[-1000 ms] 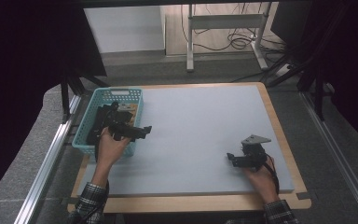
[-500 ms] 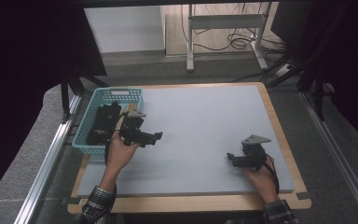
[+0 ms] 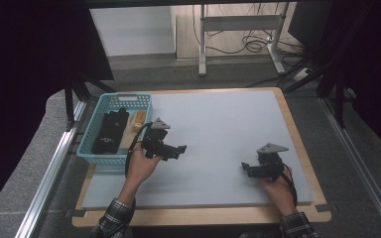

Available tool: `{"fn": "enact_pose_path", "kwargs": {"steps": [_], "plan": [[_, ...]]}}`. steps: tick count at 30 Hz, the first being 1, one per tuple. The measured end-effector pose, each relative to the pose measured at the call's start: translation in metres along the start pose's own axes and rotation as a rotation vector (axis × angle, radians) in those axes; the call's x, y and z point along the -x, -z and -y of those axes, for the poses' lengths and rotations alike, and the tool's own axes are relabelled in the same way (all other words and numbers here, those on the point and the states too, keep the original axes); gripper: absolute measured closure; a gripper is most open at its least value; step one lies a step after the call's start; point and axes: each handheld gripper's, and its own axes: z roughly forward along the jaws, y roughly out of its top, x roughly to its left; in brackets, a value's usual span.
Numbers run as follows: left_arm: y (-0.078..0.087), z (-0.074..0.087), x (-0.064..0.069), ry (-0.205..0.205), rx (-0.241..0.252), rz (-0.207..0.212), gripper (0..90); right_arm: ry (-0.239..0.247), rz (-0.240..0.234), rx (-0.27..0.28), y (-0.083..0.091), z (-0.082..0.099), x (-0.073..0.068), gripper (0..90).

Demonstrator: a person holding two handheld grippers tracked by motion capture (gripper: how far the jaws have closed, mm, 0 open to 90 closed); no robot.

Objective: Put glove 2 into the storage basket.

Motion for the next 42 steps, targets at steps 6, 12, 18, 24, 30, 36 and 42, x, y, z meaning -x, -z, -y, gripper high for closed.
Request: {"fn": "enact_pose_path", "kwargs": {"steps": [6, 12, 18, 24, 30, 36, 42], "plan": [[-0.008, -0.005, 0.016, -0.033, -0.004, 0.020, 1.2, 0.002, 0.000, 0.001, 0.000, 0.000, 0.000, 19.0], [-0.014, -0.006, 0.029, -0.060, -0.004, 0.036, 1.1, 0.003, 0.000, 0.000, 0.000, 0.000, 0.000, 19.0], [-0.018, 0.000, 0.036, -0.073, -0.001, 0.048, 0.7, 0.001, 0.000, 0.001, 0.000, 0.000, 0.000, 18.9], [-0.022, 0.012, 0.037, -0.064, -0.005, 0.065, 0.0, 0.003, 0.001, 0.001, 0.000, 0.000, 0.000, 18.9], [-0.028, 0.025, 0.037, -0.062, -0.013, 0.076, 0.0, 0.004, 0.000, 0.001, 0.000, 0.000, 0.000, 19.0], [-0.034, 0.037, 0.039, -0.074, -0.038, 0.074, 0.0, 0.003, 0.000, 0.001, 0.000, 0.000, 0.000, 18.9], [-0.038, 0.048, 0.041, -0.078, -0.057, 0.069, 0.0, 0.003, 0.001, 0.001, 0.000, 0.000, 0.000, 18.9]]}}
